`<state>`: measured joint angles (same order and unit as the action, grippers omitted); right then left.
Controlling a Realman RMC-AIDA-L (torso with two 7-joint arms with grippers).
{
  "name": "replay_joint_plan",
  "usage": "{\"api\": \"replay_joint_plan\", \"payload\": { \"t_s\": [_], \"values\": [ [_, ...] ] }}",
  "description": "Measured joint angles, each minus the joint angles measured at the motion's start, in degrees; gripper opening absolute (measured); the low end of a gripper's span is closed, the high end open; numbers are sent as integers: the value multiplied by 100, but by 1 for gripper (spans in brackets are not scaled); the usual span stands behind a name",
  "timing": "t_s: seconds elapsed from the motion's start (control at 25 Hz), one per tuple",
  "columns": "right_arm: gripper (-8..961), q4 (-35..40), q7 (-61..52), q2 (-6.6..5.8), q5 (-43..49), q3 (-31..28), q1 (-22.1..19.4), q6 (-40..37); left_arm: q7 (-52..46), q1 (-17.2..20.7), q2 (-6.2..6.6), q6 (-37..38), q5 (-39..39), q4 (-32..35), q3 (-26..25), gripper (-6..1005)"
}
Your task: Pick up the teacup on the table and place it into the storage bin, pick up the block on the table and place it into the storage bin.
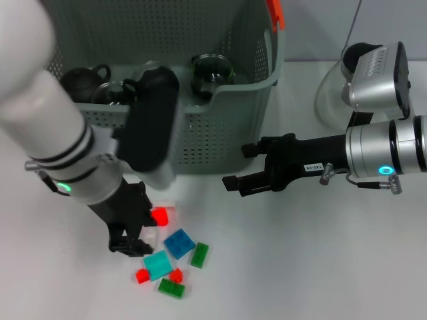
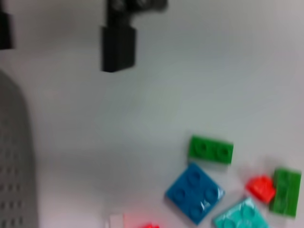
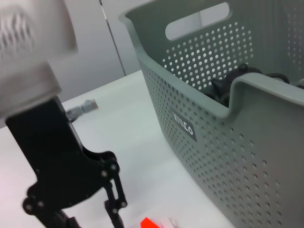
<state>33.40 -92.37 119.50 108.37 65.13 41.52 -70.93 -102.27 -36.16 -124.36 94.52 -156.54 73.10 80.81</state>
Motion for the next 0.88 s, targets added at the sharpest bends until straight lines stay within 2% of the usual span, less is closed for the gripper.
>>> {"api": "replay_joint_plan", "payload": {
  "t_s": [0.2,0.24,0.36,0.48,0.56,0.68,0.88],
  "values": [
    [945,-7,0,-13,20,0,-3,0,4,283,13,262,1008,203,-1272,431],
    [945,-8,0,-14,26,0,-3,-2,4,283,13,262,1008,203,-1272,434],
    [946,-12,-6,-28,32,0,-9,-33,-5,372,27,646,1923,274,-2370,443],
    [946,-16,-35,-47,34,0,-15,-46,-216,289,48,1085,2600,406,-3559,452],
    [946,-24,-45,-60,35,0,-18,-50,-425,239,83,1107,2822,503,-3861,458],
    [946,-27,-50,-67,35,2,-19,-56,-811,106,226,886,3144,608,-4071,468],
    [946,-14,-12,-63,35,42,-21,-69,-1406,-311,425,-301,2976,296,-3998,483]
  ]
}}
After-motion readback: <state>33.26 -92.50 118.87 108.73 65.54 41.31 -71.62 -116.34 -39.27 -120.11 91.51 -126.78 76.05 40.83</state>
